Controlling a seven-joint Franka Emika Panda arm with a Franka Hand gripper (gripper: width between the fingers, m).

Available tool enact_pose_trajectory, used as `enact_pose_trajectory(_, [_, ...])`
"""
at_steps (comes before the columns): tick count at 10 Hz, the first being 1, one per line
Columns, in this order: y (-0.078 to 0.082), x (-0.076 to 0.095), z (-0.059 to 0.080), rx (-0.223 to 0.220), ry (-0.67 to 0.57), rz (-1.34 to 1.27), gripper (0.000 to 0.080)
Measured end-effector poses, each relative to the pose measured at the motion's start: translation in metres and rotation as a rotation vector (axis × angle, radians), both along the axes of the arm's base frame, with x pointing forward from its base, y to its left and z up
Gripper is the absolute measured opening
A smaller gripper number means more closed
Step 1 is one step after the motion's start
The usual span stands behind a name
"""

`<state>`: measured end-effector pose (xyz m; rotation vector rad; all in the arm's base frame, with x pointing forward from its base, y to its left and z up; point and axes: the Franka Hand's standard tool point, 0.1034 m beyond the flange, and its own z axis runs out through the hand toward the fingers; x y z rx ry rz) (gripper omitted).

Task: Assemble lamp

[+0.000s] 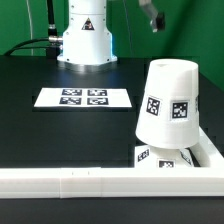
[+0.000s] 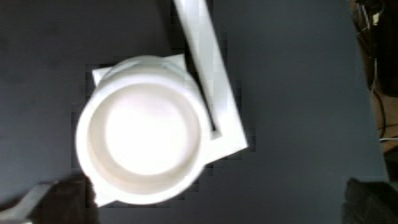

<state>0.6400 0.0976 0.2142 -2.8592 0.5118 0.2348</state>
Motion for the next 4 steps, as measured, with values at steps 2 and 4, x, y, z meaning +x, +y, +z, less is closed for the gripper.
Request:
enact_pose_trajectory(2, [-0.0016,0.0003,-0.0018,-0.001,-0.001,-0.003,0.0699])
enact_pose_trajectory(4, [-0.0015,0.0004,-0.0018,-0.001,-0.001,-0.003,0.0699])
